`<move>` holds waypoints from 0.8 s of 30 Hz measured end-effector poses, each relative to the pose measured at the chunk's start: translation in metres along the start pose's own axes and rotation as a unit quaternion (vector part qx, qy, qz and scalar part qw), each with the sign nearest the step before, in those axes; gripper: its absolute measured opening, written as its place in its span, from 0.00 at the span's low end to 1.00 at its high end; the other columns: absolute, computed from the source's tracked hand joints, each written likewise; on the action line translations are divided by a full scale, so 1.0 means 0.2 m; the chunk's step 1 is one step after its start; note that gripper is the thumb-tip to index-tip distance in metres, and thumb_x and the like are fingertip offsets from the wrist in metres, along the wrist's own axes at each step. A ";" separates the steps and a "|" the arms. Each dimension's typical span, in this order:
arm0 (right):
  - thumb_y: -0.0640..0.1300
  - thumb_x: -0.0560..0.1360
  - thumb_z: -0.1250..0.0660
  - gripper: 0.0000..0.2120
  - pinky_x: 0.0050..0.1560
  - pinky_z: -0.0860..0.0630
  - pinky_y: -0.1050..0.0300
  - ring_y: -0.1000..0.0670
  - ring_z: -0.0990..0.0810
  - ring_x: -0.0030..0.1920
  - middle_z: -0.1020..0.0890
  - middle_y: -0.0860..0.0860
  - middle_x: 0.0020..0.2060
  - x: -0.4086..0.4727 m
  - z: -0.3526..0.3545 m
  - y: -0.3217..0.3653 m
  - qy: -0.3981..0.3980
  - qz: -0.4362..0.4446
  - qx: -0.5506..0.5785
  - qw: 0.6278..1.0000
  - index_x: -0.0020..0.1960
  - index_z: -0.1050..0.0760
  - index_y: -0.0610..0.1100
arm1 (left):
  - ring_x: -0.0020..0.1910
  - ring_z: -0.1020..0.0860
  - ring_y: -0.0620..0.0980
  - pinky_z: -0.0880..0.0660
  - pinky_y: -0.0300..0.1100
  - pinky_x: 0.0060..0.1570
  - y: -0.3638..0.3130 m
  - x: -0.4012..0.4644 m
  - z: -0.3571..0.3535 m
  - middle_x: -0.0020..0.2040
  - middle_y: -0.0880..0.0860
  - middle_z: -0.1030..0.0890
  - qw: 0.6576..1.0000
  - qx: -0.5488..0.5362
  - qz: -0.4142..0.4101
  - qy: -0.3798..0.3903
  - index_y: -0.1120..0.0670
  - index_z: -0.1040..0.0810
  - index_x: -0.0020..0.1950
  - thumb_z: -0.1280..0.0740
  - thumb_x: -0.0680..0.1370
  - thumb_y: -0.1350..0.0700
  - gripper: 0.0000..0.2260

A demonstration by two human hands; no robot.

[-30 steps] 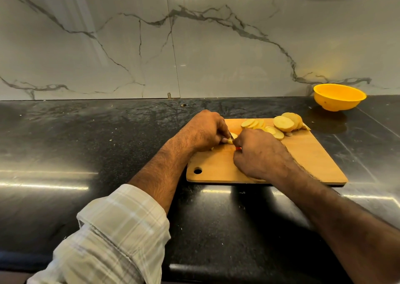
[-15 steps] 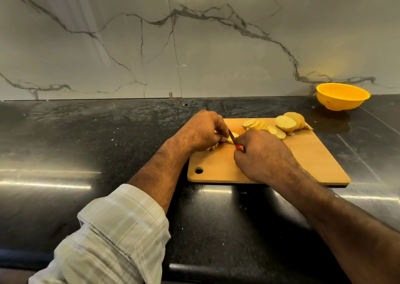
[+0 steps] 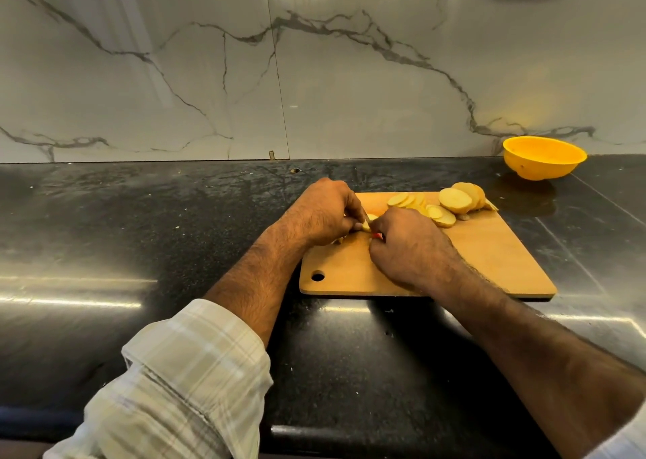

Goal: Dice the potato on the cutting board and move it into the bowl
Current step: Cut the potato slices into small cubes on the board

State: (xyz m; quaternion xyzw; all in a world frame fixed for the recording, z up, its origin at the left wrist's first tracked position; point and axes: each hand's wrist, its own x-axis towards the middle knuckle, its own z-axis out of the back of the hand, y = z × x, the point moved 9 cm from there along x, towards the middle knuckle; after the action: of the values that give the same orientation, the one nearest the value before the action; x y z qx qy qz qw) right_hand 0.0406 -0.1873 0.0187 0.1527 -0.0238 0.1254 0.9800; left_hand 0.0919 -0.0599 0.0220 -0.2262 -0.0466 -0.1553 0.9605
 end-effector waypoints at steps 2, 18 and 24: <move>0.51 0.79 0.33 0.16 0.49 0.19 0.53 0.50 0.21 0.51 0.18 0.52 0.54 -0.02 0.03 -0.01 -0.020 0.003 0.008 1.000 0.65 0.19 0.51 | 0.52 0.18 0.40 0.20 0.44 0.61 0.01 -0.01 0.01 0.49 0.43 0.13 1.000 0.000 0.003 -0.001 0.49 0.11 0.50 0.22 0.76 0.57 0.05; 0.49 0.78 0.30 0.18 0.49 0.19 0.53 0.50 0.22 0.51 0.20 0.51 0.54 0.00 -0.01 0.05 0.022 0.003 0.009 1.000 0.67 0.23 0.49 | 0.48 0.16 0.40 0.18 0.42 0.58 0.02 -0.02 0.01 0.44 0.46 0.13 0.998 -0.046 0.042 -0.006 0.50 0.11 0.46 0.21 0.75 0.60 0.04; 0.50 0.80 0.32 0.15 0.53 0.19 0.52 0.51 0.19 0.52 0.16 0.51 0.57 -0.04 0.11 -0.04 -0.040 0.023 0.075 0.996 0.66 0.18 0.51 | 0.52 0.17 0.41 0.18 0.47 0.60 0.03 -0.02 0.01 0.49 0.44 0.14 0.999 -0.027 0.037 0.003 0.48 0.12 0.51 0.22 0.76 0.55 0.05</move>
State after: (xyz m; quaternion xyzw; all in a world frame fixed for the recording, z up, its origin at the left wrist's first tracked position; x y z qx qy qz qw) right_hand 0.0340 -0.2027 0.0371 0.2305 -0.0566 0.1431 0.9608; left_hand 0.0892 -0.0528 0.0198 -0.2529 -0.0312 -0.1218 0.9593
